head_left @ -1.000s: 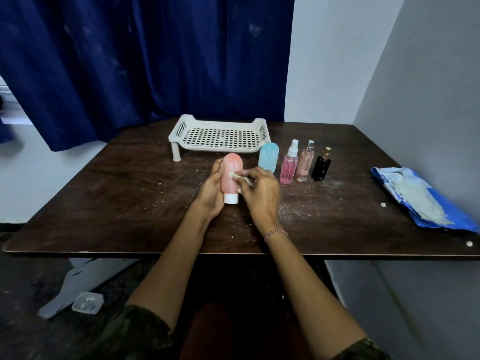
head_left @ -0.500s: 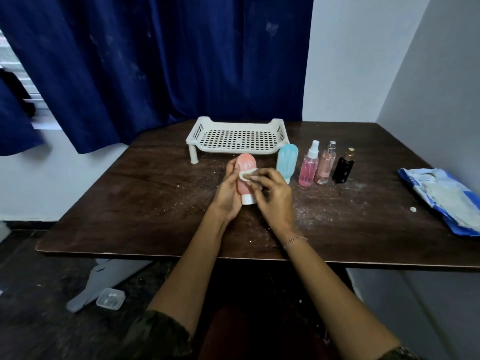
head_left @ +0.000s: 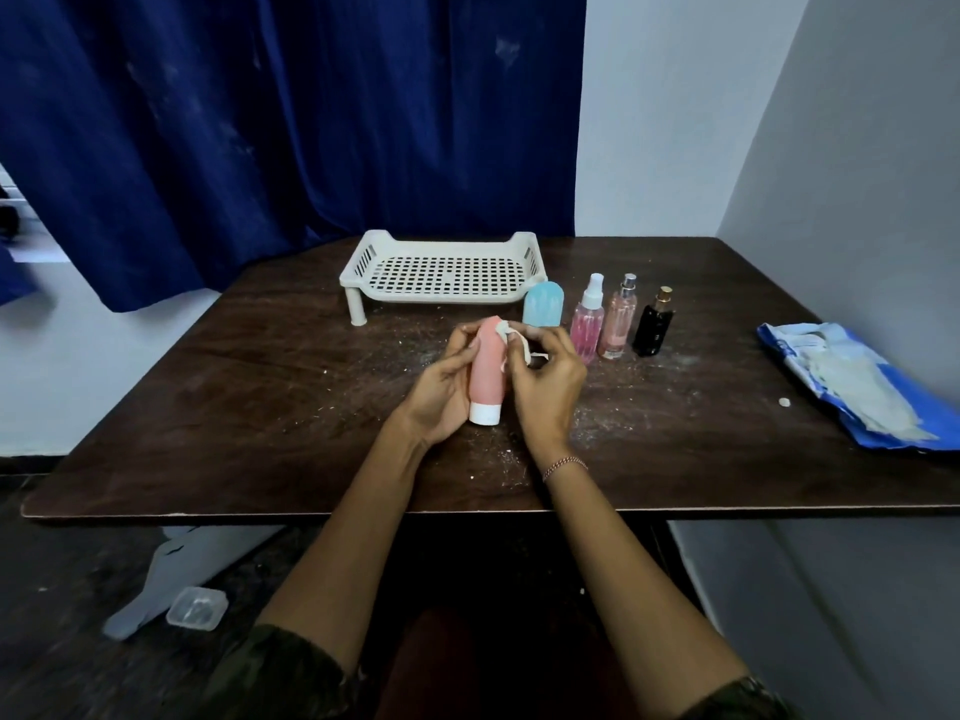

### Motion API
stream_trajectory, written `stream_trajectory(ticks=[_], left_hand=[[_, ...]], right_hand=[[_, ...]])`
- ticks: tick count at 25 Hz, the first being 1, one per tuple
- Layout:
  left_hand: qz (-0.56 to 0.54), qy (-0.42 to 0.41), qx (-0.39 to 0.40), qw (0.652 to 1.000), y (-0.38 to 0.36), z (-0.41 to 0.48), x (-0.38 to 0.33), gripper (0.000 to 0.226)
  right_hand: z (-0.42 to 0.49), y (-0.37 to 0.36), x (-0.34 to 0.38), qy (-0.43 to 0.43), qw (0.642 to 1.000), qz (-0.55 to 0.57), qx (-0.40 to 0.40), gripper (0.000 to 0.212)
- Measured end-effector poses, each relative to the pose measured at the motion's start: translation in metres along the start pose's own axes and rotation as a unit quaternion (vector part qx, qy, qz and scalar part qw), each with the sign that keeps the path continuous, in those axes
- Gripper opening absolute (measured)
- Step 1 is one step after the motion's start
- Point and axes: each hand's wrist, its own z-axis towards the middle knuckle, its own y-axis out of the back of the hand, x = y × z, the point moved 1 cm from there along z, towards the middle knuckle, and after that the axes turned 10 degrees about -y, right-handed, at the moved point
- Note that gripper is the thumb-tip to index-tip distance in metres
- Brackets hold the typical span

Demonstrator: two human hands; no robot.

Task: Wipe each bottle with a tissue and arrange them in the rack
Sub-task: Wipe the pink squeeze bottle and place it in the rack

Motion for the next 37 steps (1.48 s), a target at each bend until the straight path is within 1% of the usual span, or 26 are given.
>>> stream_trajectory(ticks=[3,5,8,9,11,15,17,19,22,24,27,33,35,37], left_hand=[[-0.027,-0.002,-0.015,1.000,0.002,0.001,0.000,0.027],[-0.020,-0.013,-0.024,0.999,0.003,0.001,0.000,0.022],[-0.007,-0.021,-0.040,0.999,0.002,0.001,0.000,0.028],[-0.003,-0.021,-0.037,0.999,0.002,0.000,0.000,0.029],[0.008,-0.012,-0.024,1.000,-0.001,0.000,0.000,0.028],[0.048,0.017,0.007,0.999,-0.002,-0.001,0.002,0.020],[0.057,0.023,0.018,0.998,-0.002,-0.002,0.003,0.020],[0.049,0.012,0.020,0.999,-0.002,-0.002,0.003,0.022],[0.039,-0.011,-0.006,0.999,-0.003,-0.001,0.003,0.031],[0.054,-0.020,-0.017,0.998,-0.005,-0.001,0.003,0.034],[0.071,-0.021,-0.033,0.997,-0.007,0.000,0.005,0.033],[0.068,-0.016,-0.049,0.996,-0.004,0.004,0.005,0.029],[0.075,-0.016,-0.059,0.995,-0.005,0.003,0.005,0.028],[0.092,-0.021,-0.059,0.994,-0.004,0.003,0.004,0.024]], right_hand=[[-0.003,-0.001,0.002,0.021,0.999,0.009,0.044,0.015],[-0.007,-0.001,0.003,0.060,0.994,0.011,0.088,0.017],[-0.010,-0.001,0.005,0.119,0.985,-0.004,0.124,0.018],[-0.009,-0.002,0.005,0.123,0.985,-0.011,0.120,0.018],[-0.006,-0.001,0.003,0.104,0.990,-0.023,0.091,0.018],[0.003,0.005,-0.005,0.012,1.000,0.002,0.012,0.020],[0.006,0.007,-0.005,-0.012,1.000,0.015,0.003,0.021],[0.002,0.006,-0.002,0.015,0.999,0.008,0.027,0.021],[-0.009,0.003,0.006,0.107,0.989,-0.012,0.100,0.021],[-0.012,0.002,0.008,0.139,0.982,-0.030,0.127,0.023],[-0.011,0.001,0.008,0.136,0.985,-0.038,0.099,0.025],[-0.005,0.001,0.006,0.122,0.990,-0.071,0.028,0.021],[-0.003,0.003,0.004,0.109,0.992,-0.056,0.028,0.021],[0.000,0.006,0.002,0.079,0.996,-0.021,0.036,0.023]])
